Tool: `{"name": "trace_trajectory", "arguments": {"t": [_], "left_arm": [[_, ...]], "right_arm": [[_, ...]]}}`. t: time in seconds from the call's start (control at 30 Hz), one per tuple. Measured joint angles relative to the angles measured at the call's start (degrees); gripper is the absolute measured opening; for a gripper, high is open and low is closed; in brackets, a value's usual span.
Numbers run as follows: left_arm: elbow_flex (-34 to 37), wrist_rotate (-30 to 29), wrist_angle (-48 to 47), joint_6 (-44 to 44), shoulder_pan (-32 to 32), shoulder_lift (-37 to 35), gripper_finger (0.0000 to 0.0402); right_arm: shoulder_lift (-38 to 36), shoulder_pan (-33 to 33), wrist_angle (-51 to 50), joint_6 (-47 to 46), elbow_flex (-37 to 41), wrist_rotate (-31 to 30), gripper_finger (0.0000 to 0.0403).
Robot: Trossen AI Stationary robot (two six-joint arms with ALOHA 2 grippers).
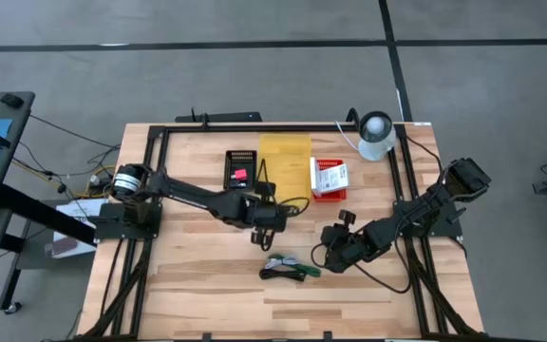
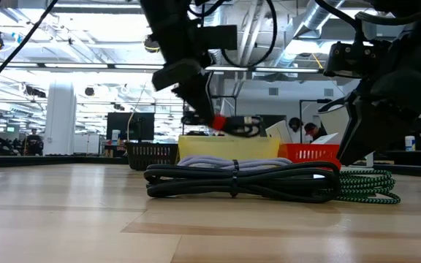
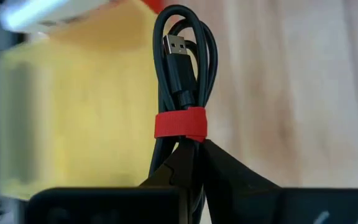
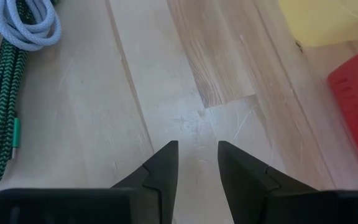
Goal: Pick and place items into bin
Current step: Put the top black USB cable into the yellow bin, then put the green USB cable into the yellow bin
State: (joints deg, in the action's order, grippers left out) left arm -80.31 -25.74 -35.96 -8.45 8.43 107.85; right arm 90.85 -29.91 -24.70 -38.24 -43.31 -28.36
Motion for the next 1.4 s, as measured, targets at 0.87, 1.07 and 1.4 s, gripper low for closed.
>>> {"name": "trace_trajectory", "arguments": {"t": [0.87,1.07,1.4], "left_arm": [[-5.3,-3.9,2.4,-3.0,-11.6,-0.1,0.0086],[-5.3,-5.6,3.8,-3.9,-11.4,0.0,0.0147],[-5.3,-8.8,-2.5,2.1,-10.2,-1.6,0.018]], "right_arm": [[0.0,0.0,-0.1,-0.4,0.0,0.0,0.0107],[0.0,0.0,-0.1,-0.4,0.0,0.0,0.0107],[0.0,0.0,1.7,-2.4,0.0,0.6,0.0107]]}}
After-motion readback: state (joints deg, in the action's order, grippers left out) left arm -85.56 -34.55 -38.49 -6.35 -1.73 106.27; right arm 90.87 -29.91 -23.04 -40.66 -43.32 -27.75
